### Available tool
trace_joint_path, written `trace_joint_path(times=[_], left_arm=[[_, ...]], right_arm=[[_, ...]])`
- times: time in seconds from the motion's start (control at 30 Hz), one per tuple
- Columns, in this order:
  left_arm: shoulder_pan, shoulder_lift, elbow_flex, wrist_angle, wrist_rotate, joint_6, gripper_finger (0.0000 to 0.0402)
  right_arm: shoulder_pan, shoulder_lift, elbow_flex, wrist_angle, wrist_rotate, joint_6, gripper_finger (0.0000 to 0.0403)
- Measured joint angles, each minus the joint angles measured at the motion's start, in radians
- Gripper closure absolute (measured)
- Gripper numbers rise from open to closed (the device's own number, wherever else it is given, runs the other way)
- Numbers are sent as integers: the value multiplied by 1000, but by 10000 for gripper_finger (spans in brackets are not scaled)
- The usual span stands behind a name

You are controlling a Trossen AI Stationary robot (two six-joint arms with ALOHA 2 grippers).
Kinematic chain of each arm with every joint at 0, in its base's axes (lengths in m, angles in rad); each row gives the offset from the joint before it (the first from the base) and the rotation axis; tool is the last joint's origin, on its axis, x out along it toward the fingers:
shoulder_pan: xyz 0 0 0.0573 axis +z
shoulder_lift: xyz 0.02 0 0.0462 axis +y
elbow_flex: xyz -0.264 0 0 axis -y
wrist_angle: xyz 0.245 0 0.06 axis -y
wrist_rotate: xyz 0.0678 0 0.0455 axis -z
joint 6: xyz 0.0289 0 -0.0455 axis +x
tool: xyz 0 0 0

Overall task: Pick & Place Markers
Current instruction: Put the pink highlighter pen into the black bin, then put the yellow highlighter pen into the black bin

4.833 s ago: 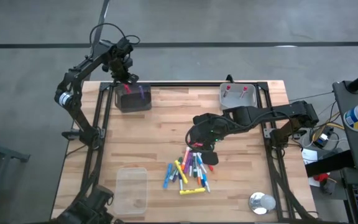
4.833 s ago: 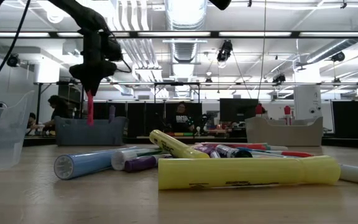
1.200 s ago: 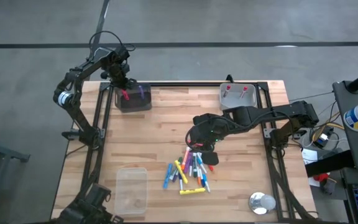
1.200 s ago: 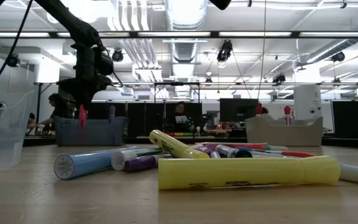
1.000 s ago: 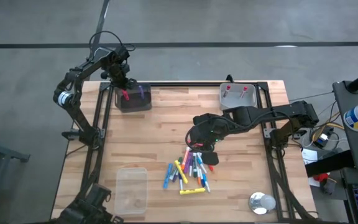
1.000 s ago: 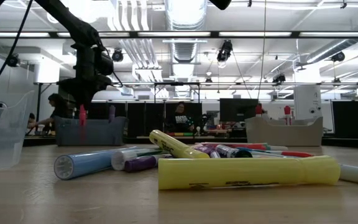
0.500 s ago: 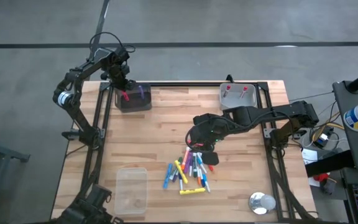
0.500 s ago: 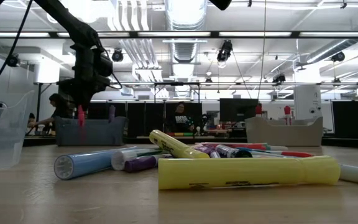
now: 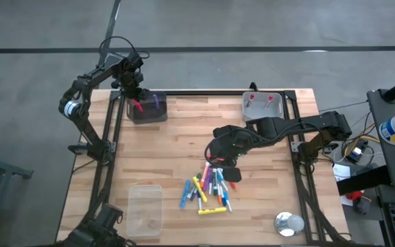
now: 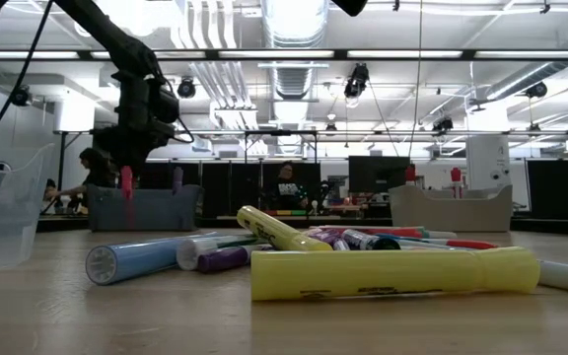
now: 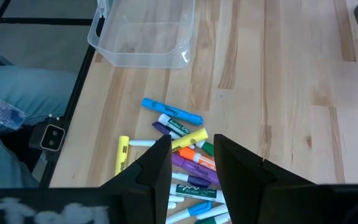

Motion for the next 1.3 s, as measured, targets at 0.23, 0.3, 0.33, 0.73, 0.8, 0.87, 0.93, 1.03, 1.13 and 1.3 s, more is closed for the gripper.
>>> trace_joint_path(times=[0.23,0.3,0.33,0.73,0.8,0.87,0.93,1.03,1.13,1.3], left_arm=[[0,0,0,13,-9,5,244],[0,0,0,16,-17,6,244],[0,0,0,19,-20,7,244],[0,-3,100,-7,-52,32,244],[0,-4,138,-27,-53,31,244],[-1,-4,175,-55,-53,31,244],[-3,-4,211,-84,-53,31,244],[-11,-6,256,-129,-53,29,244],[-24,-9,294,-163,-53,15,244],[-66,-37,313,-173,-50,-5,244]], right_arm=[[0,0,0,0,0,-7,289],[0,0,0,0,0,-7,289],[0,0,0,0,0,-7,289],[0,0,0,1,0,-8,289],[0,0,0,1,0,-8,289],[0,0,0,1,0,-8,289],[0,0,0,1,0,-8,289],[0,0,0,1,0,-8,289],[0,0,0,1,0,-8,289],[0,0,0,1,0,-8,289]])
